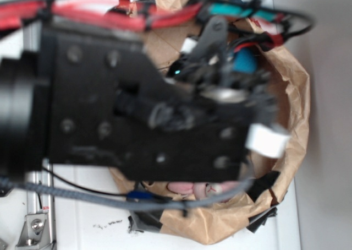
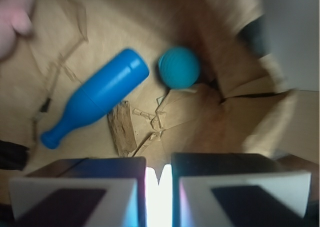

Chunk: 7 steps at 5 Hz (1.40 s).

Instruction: Grab the wood chip.

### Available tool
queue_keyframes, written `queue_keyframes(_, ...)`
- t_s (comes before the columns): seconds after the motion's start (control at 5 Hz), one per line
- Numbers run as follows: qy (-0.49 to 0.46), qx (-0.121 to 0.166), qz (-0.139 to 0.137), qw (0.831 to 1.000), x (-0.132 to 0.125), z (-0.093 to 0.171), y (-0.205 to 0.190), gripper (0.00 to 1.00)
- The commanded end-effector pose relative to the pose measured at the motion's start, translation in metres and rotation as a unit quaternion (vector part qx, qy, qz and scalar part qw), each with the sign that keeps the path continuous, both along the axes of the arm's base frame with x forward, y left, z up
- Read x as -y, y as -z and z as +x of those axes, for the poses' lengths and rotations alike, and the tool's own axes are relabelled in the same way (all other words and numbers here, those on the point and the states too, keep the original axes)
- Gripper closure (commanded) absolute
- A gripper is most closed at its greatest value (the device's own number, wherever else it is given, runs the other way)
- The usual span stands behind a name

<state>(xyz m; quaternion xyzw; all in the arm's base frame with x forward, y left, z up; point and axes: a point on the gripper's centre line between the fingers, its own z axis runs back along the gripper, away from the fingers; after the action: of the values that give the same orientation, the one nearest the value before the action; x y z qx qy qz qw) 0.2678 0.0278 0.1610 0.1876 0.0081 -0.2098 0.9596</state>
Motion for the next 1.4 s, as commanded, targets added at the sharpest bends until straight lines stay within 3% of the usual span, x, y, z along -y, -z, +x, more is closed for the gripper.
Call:
queue_keyframes(0.0,0.052,0.02,-0.03,0.998,-0.018,-0.011,0.048,0.0)
queue_keyframes(0.2,0.061,-0.007,-0.072,0.996,-0.022,-0.021,0.089,0.0)
queue_keyframes(0.6,0.111,-0.018,-0.125,0.986,-0.002,0.0,0.134,0.0)
queue_keyframes(0.8,0.1,-0.059,-0.111,0.987,-0.007,0.002,0.156,0.25)
queue_keyframes(1.0,0.09,-0.082,-0.117,0.986,-0.014,-0.003,0.164,1.0)
queue_keyframes(1.2,0.09,-0.078,-0.114,0.986,-0.015,-0.005,0.157,1.0)
